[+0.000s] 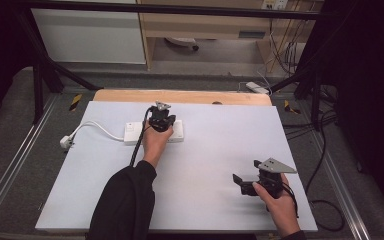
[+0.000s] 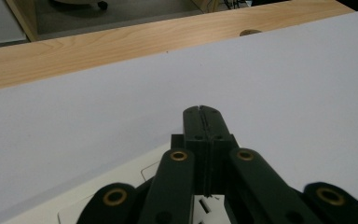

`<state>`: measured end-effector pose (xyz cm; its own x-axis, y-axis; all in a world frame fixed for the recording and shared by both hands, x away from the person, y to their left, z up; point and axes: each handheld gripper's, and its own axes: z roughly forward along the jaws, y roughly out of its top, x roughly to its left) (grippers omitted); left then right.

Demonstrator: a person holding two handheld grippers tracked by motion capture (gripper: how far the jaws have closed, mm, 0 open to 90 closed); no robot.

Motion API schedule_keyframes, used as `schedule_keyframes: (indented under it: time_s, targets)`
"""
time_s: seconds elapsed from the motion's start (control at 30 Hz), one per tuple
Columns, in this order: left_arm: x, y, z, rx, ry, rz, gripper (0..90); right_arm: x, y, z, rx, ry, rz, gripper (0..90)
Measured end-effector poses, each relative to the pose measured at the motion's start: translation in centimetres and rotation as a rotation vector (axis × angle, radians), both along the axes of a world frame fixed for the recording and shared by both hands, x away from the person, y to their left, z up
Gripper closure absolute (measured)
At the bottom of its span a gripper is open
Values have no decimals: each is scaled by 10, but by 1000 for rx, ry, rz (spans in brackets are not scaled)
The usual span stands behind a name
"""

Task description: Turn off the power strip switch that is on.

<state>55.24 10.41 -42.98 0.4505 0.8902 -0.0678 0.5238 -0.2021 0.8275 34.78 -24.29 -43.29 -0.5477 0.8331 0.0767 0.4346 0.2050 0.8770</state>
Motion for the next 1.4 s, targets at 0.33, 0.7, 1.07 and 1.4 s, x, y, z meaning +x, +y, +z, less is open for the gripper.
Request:
schedule_keyframes:
  time_s: [0.33, 0.7, 1.07, 1.4]
  targets:
    - [1, 4, -2, 10, 4, 10, 900, 0, 0, 0, -1, 0, 1, 34]
    - [2, 4, -5, 18, 13, 11, 900, 0, 0, 0, 0, -1, 1, 34]
    - [3, 3, -7, 20, 12, 12, 900, 0, 0, 0, 1, 0, 2, 34]
    - [3, 2, -7, 31, 9, 5, 900, 0, -1, 0, 0, 2, 3, 34]
